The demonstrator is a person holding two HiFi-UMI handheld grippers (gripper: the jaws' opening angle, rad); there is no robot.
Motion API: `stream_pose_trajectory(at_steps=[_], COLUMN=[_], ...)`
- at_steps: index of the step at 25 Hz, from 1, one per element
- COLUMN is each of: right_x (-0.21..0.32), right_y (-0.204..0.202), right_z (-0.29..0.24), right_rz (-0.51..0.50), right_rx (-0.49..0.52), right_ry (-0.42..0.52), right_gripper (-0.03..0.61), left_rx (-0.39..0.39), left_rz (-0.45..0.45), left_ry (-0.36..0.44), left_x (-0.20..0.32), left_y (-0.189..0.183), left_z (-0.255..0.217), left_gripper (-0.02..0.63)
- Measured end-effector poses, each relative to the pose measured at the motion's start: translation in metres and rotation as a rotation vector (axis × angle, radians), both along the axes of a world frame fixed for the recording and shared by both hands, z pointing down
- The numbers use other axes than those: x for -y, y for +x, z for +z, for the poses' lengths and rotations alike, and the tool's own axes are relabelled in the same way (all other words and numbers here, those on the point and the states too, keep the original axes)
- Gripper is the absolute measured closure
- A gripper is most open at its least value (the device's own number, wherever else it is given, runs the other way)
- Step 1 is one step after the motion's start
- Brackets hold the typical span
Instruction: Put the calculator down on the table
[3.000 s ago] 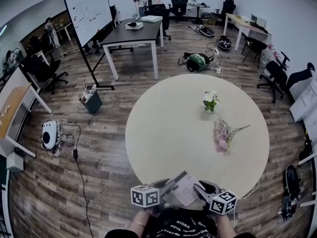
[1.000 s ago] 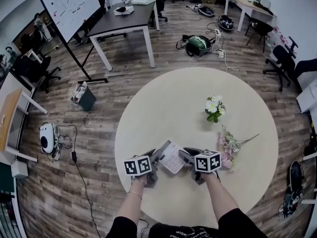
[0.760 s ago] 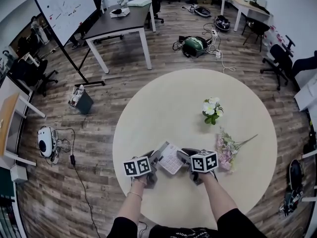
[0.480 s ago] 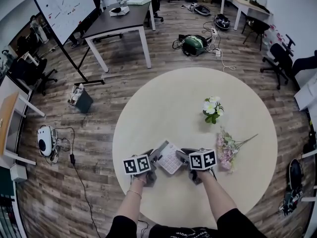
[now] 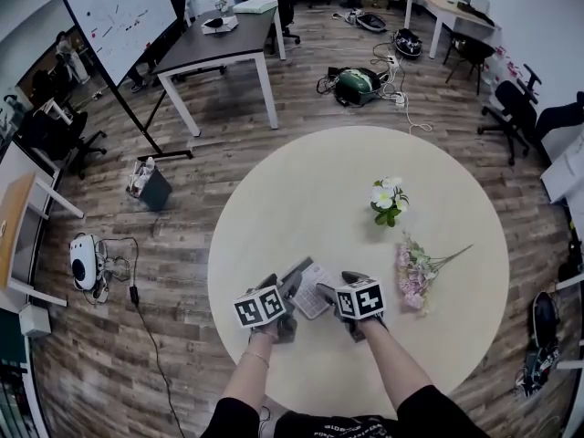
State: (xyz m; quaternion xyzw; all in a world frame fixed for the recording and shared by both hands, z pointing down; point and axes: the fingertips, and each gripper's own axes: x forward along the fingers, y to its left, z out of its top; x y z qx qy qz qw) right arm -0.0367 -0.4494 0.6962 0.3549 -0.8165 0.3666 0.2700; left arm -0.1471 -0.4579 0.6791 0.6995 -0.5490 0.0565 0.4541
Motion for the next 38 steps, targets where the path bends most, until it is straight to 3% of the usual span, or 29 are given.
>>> stream_pose_trajectory(at_steps=[3,6,11,18,28,35,38], right_x=[-0.005,-0.013,-0.032,-0.076,-0.161,-0.215,-0.239], right_y=[0.002,0.009,0.018,0.029,0.051,0.066,0.073], right_z=[-0.011,-0.024,-0.049,-0.085,-0.129,-0.134,-0.13], right_rz=[-0.007,-0.011,0.02,-0.005,0.017,0.018,0.022], right_rx=[0.009,0.006,0.023,0.004,0.003,-0.035,-0.043], right_ry=[0.048,0.093,0.171,0.302,0.448,0.505,0.52], right_gripper=[0.214,0.207,0.207,0.207,0.209,0.21,0.21], left_rx=[0.05,0.099,0.091,0.201,0.205,0.163,0.179], left_rz=[0.043,0.028,-0.018,0.076,0.316,0.368,0.374], left_ry=[0.027,0.037,0.078,0.17,0.265,0.319,0.329], left_x=[-0.006,-0.016,-0.043,-0.097,-0.203,-0.26,-0.282], left_y=[0.006,0.003,0.003,0.023,0.076,0.086,0.084], left_z=[-0.01,-0.017,-0.034,-0.063,-0.09,-0.098,-0.095], left_gripper=[0.267,0.258,0.255,0.255,0.256,0.256,0.256])
